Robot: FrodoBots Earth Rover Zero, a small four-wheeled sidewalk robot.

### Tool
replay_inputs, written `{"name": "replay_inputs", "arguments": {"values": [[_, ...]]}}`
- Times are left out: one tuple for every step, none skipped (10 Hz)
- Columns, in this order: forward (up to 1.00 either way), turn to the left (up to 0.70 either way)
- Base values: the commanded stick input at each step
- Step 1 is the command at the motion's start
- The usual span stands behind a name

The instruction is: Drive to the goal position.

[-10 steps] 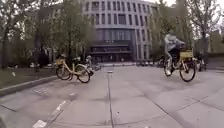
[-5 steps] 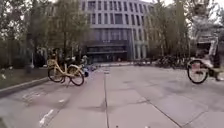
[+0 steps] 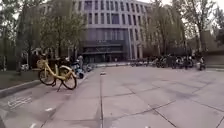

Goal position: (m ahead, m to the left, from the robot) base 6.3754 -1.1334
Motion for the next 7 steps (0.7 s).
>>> {"name": "replay_inputs", "arguments": {"values": [[0.70,0.00],[0.70,0.00],[0.70,0.00],[0.70,0.00],[0.70,0.00],[0.70,0.00],[0.70,0.00]]}}
